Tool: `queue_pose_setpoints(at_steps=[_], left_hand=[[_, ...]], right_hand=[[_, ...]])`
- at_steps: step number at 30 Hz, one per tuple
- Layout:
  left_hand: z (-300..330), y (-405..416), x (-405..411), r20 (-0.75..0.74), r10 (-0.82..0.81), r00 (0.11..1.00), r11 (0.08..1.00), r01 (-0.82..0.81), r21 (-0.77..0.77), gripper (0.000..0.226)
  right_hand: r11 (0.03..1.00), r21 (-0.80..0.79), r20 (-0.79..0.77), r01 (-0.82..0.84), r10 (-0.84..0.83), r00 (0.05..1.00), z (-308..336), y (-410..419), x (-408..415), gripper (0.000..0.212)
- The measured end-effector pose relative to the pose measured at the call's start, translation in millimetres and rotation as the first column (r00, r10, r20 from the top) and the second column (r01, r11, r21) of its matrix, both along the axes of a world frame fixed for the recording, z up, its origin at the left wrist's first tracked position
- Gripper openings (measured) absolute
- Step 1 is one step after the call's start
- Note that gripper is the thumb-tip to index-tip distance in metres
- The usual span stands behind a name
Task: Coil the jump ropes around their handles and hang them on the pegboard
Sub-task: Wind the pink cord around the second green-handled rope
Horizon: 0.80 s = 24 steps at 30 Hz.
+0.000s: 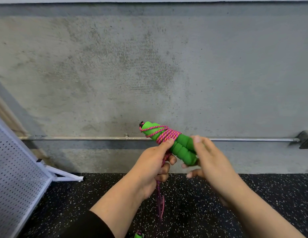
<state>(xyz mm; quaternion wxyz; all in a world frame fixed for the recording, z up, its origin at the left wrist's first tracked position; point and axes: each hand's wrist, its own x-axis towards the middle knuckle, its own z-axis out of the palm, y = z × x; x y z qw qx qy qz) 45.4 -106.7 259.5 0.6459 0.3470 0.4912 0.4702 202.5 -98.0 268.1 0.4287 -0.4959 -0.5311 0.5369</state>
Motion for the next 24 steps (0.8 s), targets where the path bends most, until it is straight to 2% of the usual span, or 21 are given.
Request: queue_pose_setpoints(at_steps=[2, 5, 8, 13, 21, 24], left_hand=[[-0.7, 0.2, -0.4, -0.017, -0.008, 1.000, 1.000, 0.008, 0.018, 0.031], [-1.5, 0.4, -0.8, -0.036, -0.011, 0.999, 1.000, 0.012, 0.027, 0.030], [-2.1, 1.9, -1.1, -0.011, 0.002, 1.000, 1.000, -0.002, 0.017, 0.028], [-2.0, 4.3, -2.6, -0.045, 0.035, 0.998, 0.999, -0.034, 0.017, 0.022], [-1.7, 5.2, -3.5, -0.018, 0.047, 0.999, 0.999, -0.047, -0.001, 0.029], [-0.6, 5.4, -4.2, 0.013, 0.060, 0.998, 0.998, -0.060, -0.010, 0.035]], right_hand=[[0.978, -0.201, -0.162, -0.047, 0.014, 0.987, 2.6, 0.1, 2.8, 0.059], [0.935, -0.323, -0.225, -0.143, 0.071, 0.972, 2.4, 1.2, 5.3, 0.058], [0.947, -0.291, -0.274, -0.139, 0.057, 0.960, -0.3, 3.9, 4.9, 0.048], [0.975, -0.221, -0.268, -0.009, -0.052, 0.962, 0.5, 5.3, 5.9, 0.032], [0.988, -0.147, -0.249, 0.042, -0.079, 0.965, 4.0, 6.5, 6.5, 0.037], [0.996, -0.076, -0.193, 0.049, -0.063, 0.979, 3.1, 8.4, 8.4, 0.030]])
